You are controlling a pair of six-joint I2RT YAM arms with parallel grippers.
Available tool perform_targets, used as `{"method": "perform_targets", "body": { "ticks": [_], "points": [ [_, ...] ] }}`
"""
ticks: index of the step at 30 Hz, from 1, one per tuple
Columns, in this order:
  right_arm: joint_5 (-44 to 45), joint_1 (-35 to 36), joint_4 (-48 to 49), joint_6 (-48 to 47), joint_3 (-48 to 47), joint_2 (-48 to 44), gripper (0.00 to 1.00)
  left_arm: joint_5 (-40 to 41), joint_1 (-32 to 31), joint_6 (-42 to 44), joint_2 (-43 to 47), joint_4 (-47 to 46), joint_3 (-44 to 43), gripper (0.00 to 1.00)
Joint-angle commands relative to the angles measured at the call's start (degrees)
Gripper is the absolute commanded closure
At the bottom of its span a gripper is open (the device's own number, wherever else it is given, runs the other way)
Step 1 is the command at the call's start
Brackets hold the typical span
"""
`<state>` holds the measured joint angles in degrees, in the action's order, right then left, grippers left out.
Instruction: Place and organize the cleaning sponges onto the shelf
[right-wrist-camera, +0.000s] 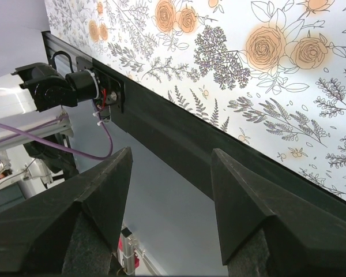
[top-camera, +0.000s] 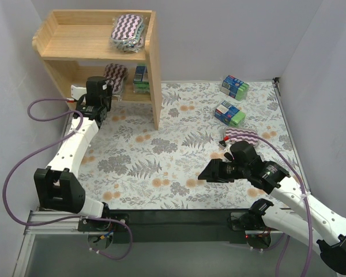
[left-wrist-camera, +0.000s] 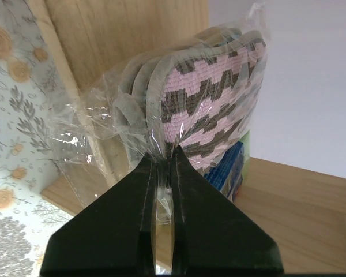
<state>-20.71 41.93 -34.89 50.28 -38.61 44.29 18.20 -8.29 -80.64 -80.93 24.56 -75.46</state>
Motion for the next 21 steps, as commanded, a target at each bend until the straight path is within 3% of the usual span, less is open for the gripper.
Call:
{"method": "perform_targets", "body": {
  "ticks": [1,15,21],
  "points": [
    [0.5,-0.7,-1.1,-1.4,-2.3,-1.1,0.49,-2.6,0.4,-4.1,-2.0,-5.7,0.2,1.00],
    [-0.6,-3.3,-1.4,-3.3,-2.4,-0.5,0.49,-7.9,-0.9,-9.7,-9.2,-9.0,-2.1,1.00],
    [-0.8,-4.2,-1.5,-4.1,-2.6,-0.1,0.45,-7.8,-1.7,-10.0,-7.8,-9.5,-1.8,0.99]
  ]
}}
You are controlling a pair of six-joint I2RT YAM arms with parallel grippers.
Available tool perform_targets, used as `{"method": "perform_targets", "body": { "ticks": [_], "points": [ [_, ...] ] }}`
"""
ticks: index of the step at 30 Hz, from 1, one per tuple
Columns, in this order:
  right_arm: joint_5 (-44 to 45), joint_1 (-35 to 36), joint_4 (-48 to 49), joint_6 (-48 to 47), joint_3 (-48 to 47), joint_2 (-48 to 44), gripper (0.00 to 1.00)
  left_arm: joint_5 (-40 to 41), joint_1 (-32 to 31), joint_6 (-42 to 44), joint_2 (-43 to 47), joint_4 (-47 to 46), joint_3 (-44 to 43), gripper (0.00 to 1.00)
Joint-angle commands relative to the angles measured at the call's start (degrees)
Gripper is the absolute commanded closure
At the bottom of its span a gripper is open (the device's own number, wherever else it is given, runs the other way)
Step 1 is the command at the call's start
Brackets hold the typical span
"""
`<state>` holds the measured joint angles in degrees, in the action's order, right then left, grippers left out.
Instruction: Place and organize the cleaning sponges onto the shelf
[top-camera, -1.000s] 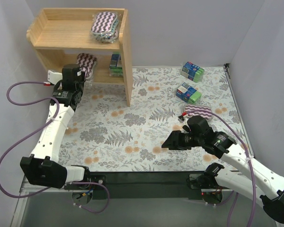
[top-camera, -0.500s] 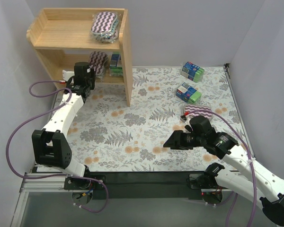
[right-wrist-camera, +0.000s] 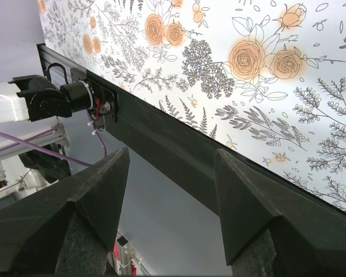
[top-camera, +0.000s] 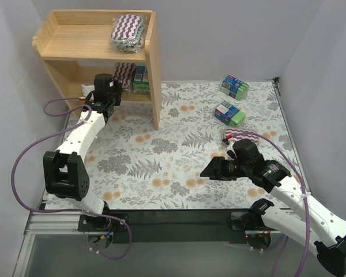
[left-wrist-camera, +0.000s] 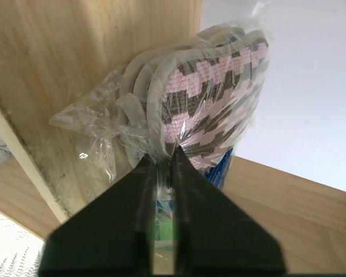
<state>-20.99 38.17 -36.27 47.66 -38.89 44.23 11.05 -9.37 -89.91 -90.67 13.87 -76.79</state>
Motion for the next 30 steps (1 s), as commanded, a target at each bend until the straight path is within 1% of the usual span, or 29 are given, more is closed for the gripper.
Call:
{"method": "perform_targets", "body": {
  "ticks": [1,2,3,4,5,7,8,10,11,13,15,18,20,21,22,24,25,26,28,30],
  "points": [
    [-0.5,-0.6,-0.3,-1.6,-2.3,0.0,0.43,0.0,-0.6,-0.4,2.8,0.2,0.1,0.93],
    [-0.5,-0.6,-0.3,-1.6,-2.3,-0.1,0.43,0.7,-0.7,-0.1,3.3,-0.1,1.0,0.81],
    [-0.4,-0.7,-0.4,-1.6,-2.2,-0.2,0.42,0.7,-0.6,0.4,4.4,-0.1,1.4,0.73],
    [-0.4,-0.9,-0.4,-1.7,-2.2,-0.2,0.42,0.7,-0.5,0.8,4.8,-0.1,1.6,0.69],
    [-0.5,-1.0,-0.5,-2.0,-2.2,-0.1,0.42,0.1,-0.6,1.1,5.4,0.0,2.0,0.63],
    [-0.5,-1.3,-0.6,-2.1,-2.2,0.2,0.41,-0.8,-0.6,1.8,7.6,0.0,2.8,0.57],
    [-0.4,-1.4,-0.6,-2.3,-2.4,0.2,0.40,-1.1,-0.6,1.7,8.6,0.0,4.3,0.48],
    [-0.1,-1.8,-0.9,-2.5,-2.6,0.3,0.37,-0.9,-0.6,1.2,12.4,0.0,6.3,0.42],
    [0.4,-2.0,-1.1,-2.6,-2.7,0.3,0.35,-0.2,-0.5,1.3,13.9,0.0,8.0,0.37],
    [1.0,-2.7,-1.3,-2.7,-2.9,0.4,0.31,0.6,-0.5,2.9,17.0,0.0,9.2,0.30],
    [1.7,-3.7,-1.7,-3.6,-3.0,0.9,0.29,0.1,-0.6,4.8,21.3,0.3,10.1,0.28],
    [3.8,-8.1,-3.0,-6.4,-4.6,3.1,0.26,-2.8,-0.5,10.4,26.9,1.5,10.6,0.25],
    [5.2,-14.5,-3.6,-7.8,-5.9,5.8,0.24,-7.7,-0.5,15.3,31.1,2.4,12.5,0.21],
    [5.3,-19.8,-3.5,-8.7,-6.4,8.0,0.23,-9.6,-0.5,17.2,32.6,4.0,13.1,0.20],
    [5.7,-22.6,-3.5,-8.9,-7.2,9.1,0.22,-13.0,-0.6,18.6,33.7,5.5,14.5,0.20],
    [8.0,-27.5,-3.3,-9.2,-8.2,11.4,0.22,-16.9,-0.6,22.6,37.2,7.3,16.8,0.20],
    [9.2,-32.1,-3.1,-9.1,-8.8,13.5,0.21,-18.4,-0.6,23.7,38.2,9.1,19.2,0.20],
    [11.0,-34.4,-2.8,-8.9,-9.8,14.4,0.21,-22.1,-0.7,24.9,39.3,9.9,20.9,0.20],
    [12.5,-39.7,-1.9,-7.8,-11.0,17.8,0.19,-26.3,-0.6,27.8,42.1,10.7,23.9,0.20],
    [12.8,-41.8,0.3,-6.4,-11.5,20.0,0.19,-32.0,-0.7,28.6,43.7,11.1,28.6,0.21]
  ]
}}
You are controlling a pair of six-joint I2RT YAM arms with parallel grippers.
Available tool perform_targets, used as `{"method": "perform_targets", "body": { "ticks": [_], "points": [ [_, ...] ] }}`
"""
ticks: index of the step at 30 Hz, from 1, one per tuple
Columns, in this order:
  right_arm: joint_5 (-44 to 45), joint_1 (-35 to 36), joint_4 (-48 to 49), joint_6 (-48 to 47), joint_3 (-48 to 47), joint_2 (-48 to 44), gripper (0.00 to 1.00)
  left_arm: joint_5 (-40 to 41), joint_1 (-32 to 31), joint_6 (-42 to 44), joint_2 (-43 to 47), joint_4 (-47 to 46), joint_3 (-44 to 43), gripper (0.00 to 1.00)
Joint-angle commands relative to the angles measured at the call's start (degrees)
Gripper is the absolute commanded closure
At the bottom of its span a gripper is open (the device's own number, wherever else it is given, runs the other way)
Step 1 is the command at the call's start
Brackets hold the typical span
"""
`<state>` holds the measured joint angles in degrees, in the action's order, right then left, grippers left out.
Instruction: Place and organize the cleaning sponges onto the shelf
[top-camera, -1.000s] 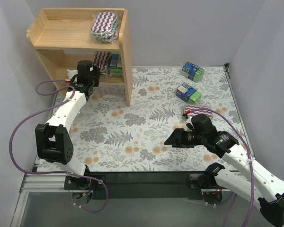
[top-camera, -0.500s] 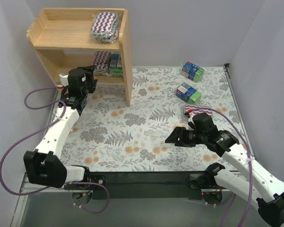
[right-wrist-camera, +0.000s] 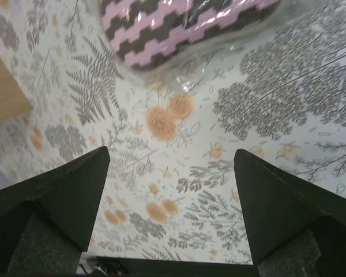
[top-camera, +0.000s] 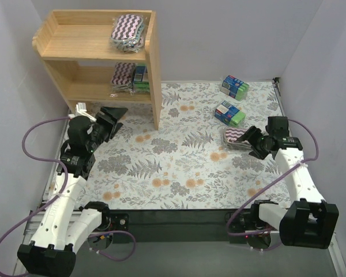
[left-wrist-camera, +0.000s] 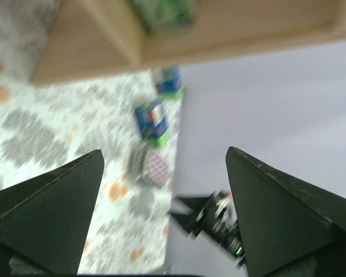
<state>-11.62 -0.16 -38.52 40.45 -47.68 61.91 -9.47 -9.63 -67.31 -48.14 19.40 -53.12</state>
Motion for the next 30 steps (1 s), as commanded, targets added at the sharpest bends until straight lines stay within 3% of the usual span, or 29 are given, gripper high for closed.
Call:
{"method": "perform_targets", "body": {
  "ticks": [1,6,17,23,30],
  "points": [
    [3.1,-5.1,5.5,2.2,-2.4,3.8,0.19,-13.1,-0.3,7.0,2.4,5.6,6.5,0.21],
    [4.4,-6.7,10.7,6.6,-1.1,9.9,0.19,-20.1,-0.3,10.3,4.9,7.1,12.2,0.23],
    [3.4,-6.6,21.6,9.8,-0.4,23.2,0.26,-22.3,-0.3,18.2,7.4,15.1,15.0,0.23],
    [0.6,-6.7,24.7,6.8,1.1,26.4,0.41,-21.9,-0.4,19.2,9.7,17.4,16.4,0.24],
    [-7.6,-4.4,26.3,2.4,6.9,21.8,0.58,-21.3,-0.4,21.3,9.5,18.2,17.9,0.25]
  ]
}}
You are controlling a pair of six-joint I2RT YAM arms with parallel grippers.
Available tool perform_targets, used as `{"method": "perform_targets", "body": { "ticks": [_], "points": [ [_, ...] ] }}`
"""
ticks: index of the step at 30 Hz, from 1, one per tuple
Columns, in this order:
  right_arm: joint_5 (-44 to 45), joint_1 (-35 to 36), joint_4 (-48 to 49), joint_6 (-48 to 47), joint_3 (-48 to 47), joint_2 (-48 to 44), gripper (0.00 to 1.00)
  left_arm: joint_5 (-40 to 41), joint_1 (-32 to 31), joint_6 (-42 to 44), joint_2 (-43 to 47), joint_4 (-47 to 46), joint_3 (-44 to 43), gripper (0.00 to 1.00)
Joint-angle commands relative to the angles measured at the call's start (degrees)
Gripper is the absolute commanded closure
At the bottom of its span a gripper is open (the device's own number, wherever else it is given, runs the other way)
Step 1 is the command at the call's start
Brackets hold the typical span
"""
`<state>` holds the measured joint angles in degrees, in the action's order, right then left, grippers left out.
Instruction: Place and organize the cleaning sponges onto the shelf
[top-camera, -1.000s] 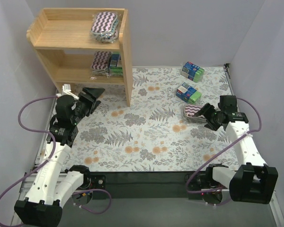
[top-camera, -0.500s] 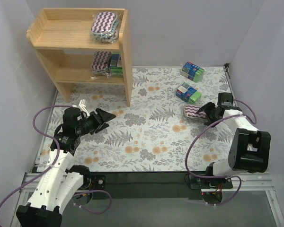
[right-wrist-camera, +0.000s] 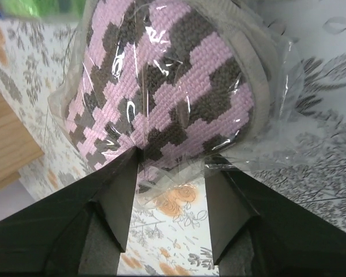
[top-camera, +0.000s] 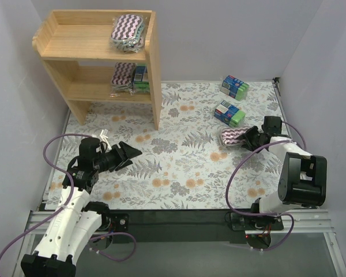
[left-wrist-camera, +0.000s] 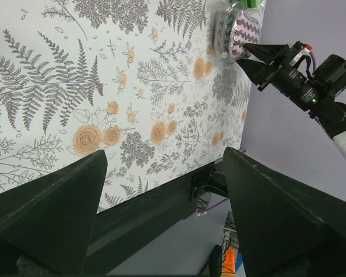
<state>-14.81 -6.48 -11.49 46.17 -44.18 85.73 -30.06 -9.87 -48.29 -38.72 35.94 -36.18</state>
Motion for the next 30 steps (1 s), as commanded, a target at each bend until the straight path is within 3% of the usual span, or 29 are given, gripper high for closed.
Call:
{"method": "perform_targets", "body": {
  "ticks": [1,8,13,18,21,25,30],
  "points": [
    [-5.2,2.7,-0.7,-3.5,4.2,-2.6,0.59,-0.5,-0.2,3.2,-0.2,1.7,1.3,0.26],
    [-6.3,15.6,0.9,1.4,10.3,-8.1,0.62,-1.2,-0.2,5.2,-3.0,-0.4,5.2,0.27],
    [-3.0,30.2,4.4,12.5,9.6,-9.4,0.60,-0.9,-0.7,3.0,-3.6,-3.9,6.9,0.27],
    [0.7,42.7,6.6,19.8,3.2,-3.2,0.56,1.9,-2.8,-0.3,-6.1,-8.8,9.3,0.27],
    [2.5,48.5,7.5,24.9,-0.7,1.3,0.54,7.5,-7.2,-2.9,-8.4,-10.5,9.4,0.27],
    [3.0,53.2,10.9,31.5,-4.1,5.9,0.53,14.0,-14.5,-7.2,-11.5,-10.8,9.6,0.26],
    [0.7,56.7,12.5,32.6,-10.3,12.0,0.52,18.5,-16.1,-10.6,-12.3,-12.5,11.7,0.26]
  ]
}}
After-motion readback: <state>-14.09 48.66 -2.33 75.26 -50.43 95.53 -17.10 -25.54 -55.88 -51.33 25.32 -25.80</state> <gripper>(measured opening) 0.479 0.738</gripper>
